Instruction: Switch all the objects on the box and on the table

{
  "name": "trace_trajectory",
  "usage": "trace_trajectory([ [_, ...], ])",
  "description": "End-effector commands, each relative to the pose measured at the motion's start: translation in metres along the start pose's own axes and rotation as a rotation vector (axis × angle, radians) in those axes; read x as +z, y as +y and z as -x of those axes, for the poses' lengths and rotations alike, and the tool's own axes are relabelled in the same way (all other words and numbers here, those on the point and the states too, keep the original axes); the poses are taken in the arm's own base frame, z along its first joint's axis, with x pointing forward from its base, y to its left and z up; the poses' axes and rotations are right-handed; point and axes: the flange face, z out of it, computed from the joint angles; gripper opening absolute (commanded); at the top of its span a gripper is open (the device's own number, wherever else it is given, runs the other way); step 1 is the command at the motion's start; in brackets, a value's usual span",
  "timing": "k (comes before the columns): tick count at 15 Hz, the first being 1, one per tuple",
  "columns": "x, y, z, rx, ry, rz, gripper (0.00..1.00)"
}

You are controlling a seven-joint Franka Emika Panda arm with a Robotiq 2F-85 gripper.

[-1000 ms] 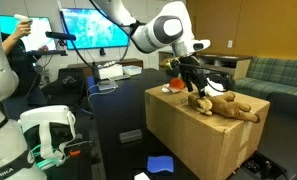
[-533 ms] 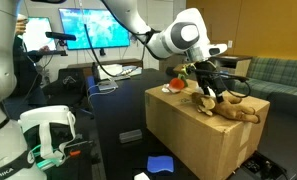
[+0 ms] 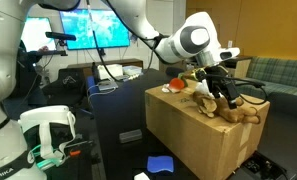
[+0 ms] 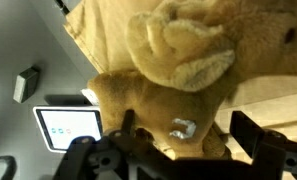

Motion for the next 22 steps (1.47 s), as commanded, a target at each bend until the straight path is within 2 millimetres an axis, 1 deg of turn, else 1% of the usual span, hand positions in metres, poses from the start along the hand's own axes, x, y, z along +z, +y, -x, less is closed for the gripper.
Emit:
trace_trajectory([
  [1, 0.015, 0.014, -0.011, 0.011, -0.023, 0.035, 0.68],
  [2, 0.017, 0.018, -0.01, 0.009, -0.037, 0.027, 0.58],
  [5, 0.016, 0.023, -0.01, 0.01, -0.053, 0.018, 0.36],
  [7, 0.007, 0.025, -0.009, 0.004, -0.053, 0.009, 0.23],
  [8, 0.001, 0.026, -0.008, -0.001, -0.053, 0.001, 0.15],
  [10, -0.011, 0.032, -0.005, -0.001, -0.046, 0.007, 0.1],
  [12, -0.024, 0.043, 0.0, 0.006, -0.045, 0.009, 0.08],
  [13, -0.029, 0.048, 0.002, 0.011, -0.047, 0.01, 0.12],
  [14, -0.038, 0.058, 0.007, 0.026, -0.044, 0.018, 0.1],
  [15, -0.045, 0.066, 0.01, 0.036, -0.044, 0.022, 0.11],
  [16, -0.054, 0.077, 0.019, 0.052, -0.042, 0.029, 0.11],
  [17, -0.06, 0.085, 0.023, 0.06, -0.044, 0.033, 0.11],
  [19, -0.074, 0.104, 0.039, 0.079, -0.048, 0.049, 0.12],
  [20, -0.076, 0.11, 0.051, 0.08, -0.051, 0.062, 0.12],
  [21, -0.079, 0.116, 0.059, 0.079, -0.057, 0.068, 0.11],
  [22, -0.077, 0.119, 0.071, 0.077, -0.066, 0.079, 0.11],
])
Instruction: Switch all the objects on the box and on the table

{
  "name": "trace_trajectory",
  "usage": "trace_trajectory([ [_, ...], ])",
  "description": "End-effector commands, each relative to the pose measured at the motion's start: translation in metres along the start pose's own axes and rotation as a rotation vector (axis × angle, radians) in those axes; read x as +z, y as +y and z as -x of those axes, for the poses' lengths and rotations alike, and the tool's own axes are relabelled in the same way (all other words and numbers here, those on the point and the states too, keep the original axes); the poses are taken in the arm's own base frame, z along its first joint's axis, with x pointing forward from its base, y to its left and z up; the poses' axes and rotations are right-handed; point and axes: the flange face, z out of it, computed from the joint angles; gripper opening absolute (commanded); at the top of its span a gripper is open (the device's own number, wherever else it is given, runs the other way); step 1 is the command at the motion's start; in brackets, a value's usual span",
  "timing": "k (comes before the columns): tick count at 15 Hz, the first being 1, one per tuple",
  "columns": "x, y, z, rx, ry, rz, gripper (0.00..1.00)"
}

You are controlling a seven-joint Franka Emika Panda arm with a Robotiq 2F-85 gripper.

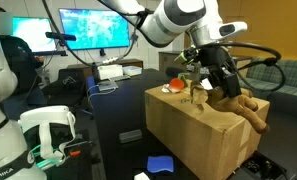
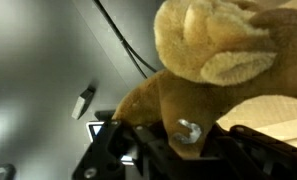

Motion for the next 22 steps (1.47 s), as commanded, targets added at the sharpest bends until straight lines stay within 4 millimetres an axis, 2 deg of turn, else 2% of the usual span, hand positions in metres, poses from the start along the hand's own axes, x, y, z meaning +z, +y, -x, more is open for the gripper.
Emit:
trace_trajectory([
  [1, -0.005, 0.021, 0.044, 0.006, -0.011, 0.022, 0.11],
  [5, 0.034, 0.008, 0.09, 0.014, -0.058, 0.05, 0.11],
  [10, 0.108, -0.019, 0.137, 0.053, -0.107, 0.096, 0.11],
  [14, 0.161, -0.031, 0.164, 0.049, -0.167, 0.107, 0.12],
  [16, 0.182, -0.037, 0.173, 0.037, -0.185, 0.098, 0.12],
  [19, 0.201, -0.044, 0.177, 0.026, -0.201, 0.081, 0.13],
  [20, 0.208, -0.047, 0.18, 0.026, -0.202, 0.078, 0.33],
  [22, 0.218, -0.048, 0.179, 0.026, -0.196, 0.079, 0.4],
])
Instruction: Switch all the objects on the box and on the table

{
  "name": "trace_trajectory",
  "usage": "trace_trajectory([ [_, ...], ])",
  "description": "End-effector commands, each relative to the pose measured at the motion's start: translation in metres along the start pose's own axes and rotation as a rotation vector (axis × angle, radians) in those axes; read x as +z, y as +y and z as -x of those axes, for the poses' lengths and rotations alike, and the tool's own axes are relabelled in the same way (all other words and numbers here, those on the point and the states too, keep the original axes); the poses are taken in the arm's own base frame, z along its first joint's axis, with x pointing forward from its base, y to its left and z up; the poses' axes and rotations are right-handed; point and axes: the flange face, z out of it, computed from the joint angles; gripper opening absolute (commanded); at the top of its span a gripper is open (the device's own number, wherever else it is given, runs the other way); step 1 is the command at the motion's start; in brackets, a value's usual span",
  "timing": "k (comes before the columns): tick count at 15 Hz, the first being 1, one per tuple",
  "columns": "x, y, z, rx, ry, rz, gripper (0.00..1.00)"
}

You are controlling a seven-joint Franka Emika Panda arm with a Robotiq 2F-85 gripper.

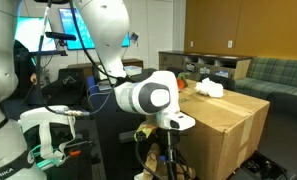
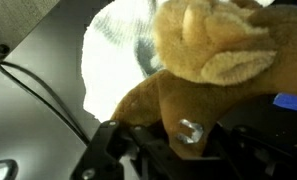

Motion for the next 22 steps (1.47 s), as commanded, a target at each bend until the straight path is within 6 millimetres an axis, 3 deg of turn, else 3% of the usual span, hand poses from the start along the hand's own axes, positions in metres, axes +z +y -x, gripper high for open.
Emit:
trace_trajectory([
  [1, 0.016, -0.001, -0.014, 0.014, 0.027, -0.009, 0.46],
  [8, 0.021, 0.018, -0.022, 0.032, 0.053, -0.062, 0.99],
  [15, -0.012, 0.052, -0.007, -0.069, 0.043, -0.137, 1.0],
  [18, -0.027, 0.066, 0.007, -0.174, 0.017, -0.199, 1.0],
  [21, -0.03, 0.075, 0.023, -0.252, -0.03, -0.269, 1.0],
  [22, -0.031, 0.082, 0.037, -0.28, -0.051, -0.292, 1.0],
])
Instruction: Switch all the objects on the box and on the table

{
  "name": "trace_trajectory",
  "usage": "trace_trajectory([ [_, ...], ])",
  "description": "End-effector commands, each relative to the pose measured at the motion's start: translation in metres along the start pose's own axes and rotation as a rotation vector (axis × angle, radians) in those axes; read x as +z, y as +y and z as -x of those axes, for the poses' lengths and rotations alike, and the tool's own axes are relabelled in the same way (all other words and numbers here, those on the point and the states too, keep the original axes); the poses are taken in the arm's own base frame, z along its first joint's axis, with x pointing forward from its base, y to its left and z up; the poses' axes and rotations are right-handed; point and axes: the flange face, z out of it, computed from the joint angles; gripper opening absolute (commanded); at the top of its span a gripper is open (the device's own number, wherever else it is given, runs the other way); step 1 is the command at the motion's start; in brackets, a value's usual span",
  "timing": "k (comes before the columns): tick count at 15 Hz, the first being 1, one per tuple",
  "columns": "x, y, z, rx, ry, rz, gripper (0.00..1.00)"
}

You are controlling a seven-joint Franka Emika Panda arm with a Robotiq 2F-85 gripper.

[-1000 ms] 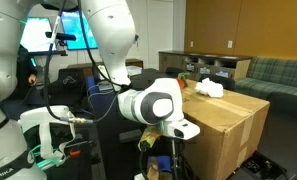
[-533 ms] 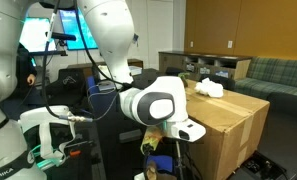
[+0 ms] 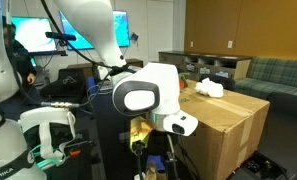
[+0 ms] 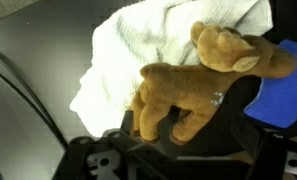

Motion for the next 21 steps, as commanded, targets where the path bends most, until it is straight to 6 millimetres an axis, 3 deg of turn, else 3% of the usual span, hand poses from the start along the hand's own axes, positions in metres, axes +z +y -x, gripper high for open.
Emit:
trace_trajectory([
  [1, -0.011, 0.014, 0.04, -0.097, -0.054, -0.085, 1.0],
  [5, 0.01, 0.026, 0.065, -0.194, -0.105, -0.093, 1.0],
  [8, 0.031, 0.031, 0.073, -0.272, -0.113, -0.085, 1.0],
  [17, 0.089, 0.018, 0.062, -0.524, -0.001, -0.091, 1.0],
  [21, 0.106, 0.027, 0.06, -0.59, 0.038, -0.068, 1.0],
])
